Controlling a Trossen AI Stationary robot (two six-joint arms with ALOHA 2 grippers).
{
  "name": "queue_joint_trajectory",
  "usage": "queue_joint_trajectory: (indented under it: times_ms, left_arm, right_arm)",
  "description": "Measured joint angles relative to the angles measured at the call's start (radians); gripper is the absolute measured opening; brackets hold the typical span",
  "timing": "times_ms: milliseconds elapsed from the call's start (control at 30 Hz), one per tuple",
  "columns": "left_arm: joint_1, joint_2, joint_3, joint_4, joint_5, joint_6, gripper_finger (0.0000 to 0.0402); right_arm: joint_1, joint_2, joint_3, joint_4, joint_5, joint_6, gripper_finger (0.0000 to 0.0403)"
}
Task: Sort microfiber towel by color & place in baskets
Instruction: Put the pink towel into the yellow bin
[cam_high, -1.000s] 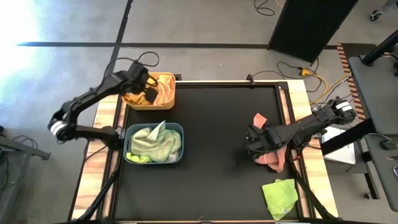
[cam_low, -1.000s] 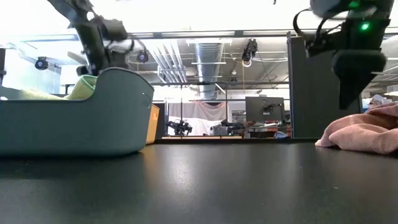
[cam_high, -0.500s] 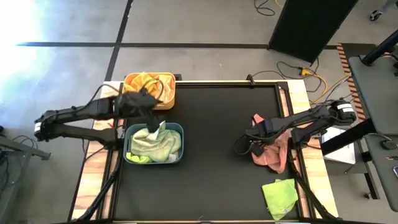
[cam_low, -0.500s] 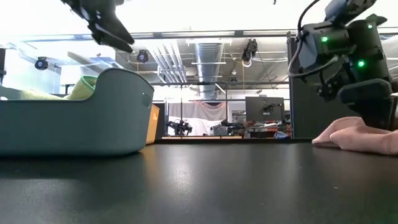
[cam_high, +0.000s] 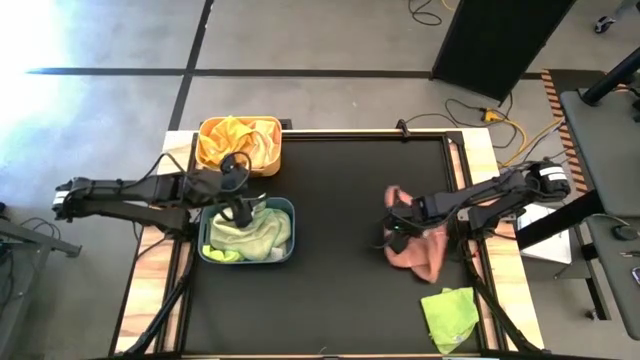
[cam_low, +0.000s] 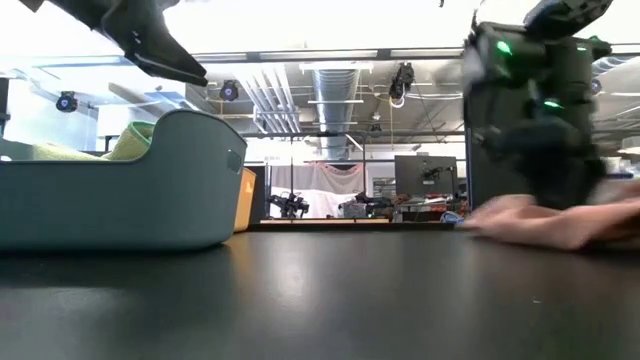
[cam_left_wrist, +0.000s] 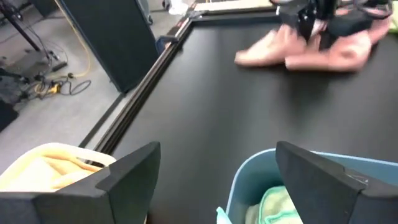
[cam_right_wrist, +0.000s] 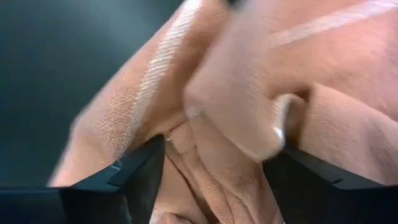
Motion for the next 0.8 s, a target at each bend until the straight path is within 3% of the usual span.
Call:
queue_joint_trajectory:
  times_ms: [167, 300, 433, 600, 800]
  left_arm:
    - [0.000, -0.030, -0.029, 0.058, 0.012, 0.001, 0.0302]
    - [0.000, -0.022, -0.039, 0.141, 0.054, -0.010, 0.0302]
    - [0.000, 0.017, -0.028, 0.187, 0.111, -0.011, 0.0302]
    - [0.000, 0.113, 0.024, 0.212, 0.135, -0.006, 0.0302]
    - [0.000, 0.290, 0.121, 0.224, 0.272, 0.043, 0.0302]
  right_arm:
    - [-0.003, 0.054, 0.013, 0.387, 0.037, -0.210, 0.0231]
    - [-0.016, 0.182, 0.018, 0.717, 0.035, -0.359, 0.0227]
    - [-0.026, 0.344, 0.102, 0.879, 0.042, -0.470, 0.0234]
    - [-0.021, 0.449, 0.271, 0.828, 0.041, -0.649, 0.0246]
    - [0.051, 0.367, 0.502, 0.433, 0.191, -0.788, 0.0248]
